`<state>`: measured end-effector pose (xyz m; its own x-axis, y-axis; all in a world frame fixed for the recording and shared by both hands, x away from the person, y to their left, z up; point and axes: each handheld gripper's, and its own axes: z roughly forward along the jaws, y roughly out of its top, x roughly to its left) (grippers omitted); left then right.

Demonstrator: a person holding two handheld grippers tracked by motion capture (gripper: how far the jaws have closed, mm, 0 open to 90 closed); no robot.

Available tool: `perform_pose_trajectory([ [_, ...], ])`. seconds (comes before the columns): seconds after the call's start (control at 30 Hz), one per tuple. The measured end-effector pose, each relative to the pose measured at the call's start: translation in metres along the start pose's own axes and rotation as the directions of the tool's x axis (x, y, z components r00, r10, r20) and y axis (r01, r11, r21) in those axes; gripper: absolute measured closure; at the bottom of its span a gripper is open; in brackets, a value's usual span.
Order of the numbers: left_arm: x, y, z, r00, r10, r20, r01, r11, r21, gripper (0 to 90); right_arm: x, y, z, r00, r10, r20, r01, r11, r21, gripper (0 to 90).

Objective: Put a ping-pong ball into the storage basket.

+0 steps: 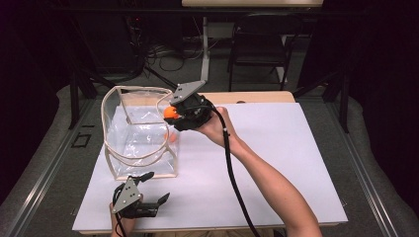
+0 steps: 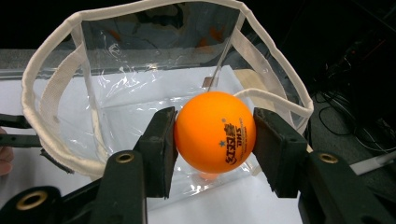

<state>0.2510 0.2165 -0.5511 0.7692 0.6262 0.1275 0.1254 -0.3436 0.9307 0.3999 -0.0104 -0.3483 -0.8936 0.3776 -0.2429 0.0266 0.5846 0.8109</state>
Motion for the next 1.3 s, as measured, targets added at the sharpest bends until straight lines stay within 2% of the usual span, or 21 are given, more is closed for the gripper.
perform_pose_trajectory([
  [1.3,0.000,0.000,-0.001,1.0000,0.000,-0.002,0.000,1.0000,-0.004,15.7,0.009,0.014,0.027,0.9999,0.007,-0.013,-0.007,1.000,-0.028,51.0],
])
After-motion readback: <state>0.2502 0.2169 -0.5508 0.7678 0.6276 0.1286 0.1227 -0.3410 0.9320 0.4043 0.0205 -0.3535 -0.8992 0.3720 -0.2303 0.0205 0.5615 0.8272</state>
